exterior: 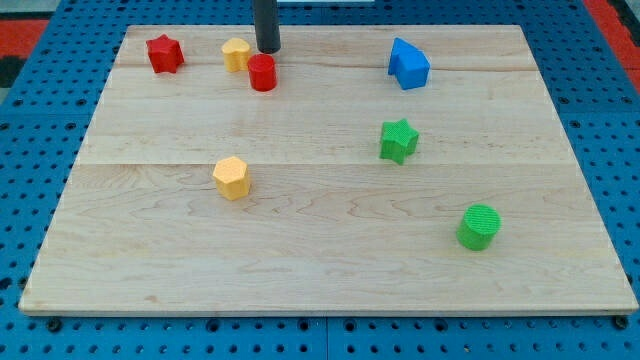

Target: Move yellow heart and red star in opposite directions

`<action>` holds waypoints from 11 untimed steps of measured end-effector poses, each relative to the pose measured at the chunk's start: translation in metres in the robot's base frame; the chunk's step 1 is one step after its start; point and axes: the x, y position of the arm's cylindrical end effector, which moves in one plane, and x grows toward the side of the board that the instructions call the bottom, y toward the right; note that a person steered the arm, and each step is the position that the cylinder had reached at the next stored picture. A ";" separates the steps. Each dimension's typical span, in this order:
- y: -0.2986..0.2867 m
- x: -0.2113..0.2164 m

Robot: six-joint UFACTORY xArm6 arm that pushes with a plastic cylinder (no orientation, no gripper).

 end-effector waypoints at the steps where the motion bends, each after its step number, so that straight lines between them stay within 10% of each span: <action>1: 0.000 -0.036; 3: -0.117 -0.021; 6: -0.005 0.025; 9: -0.122 0.024; 11: -0.043 -0.029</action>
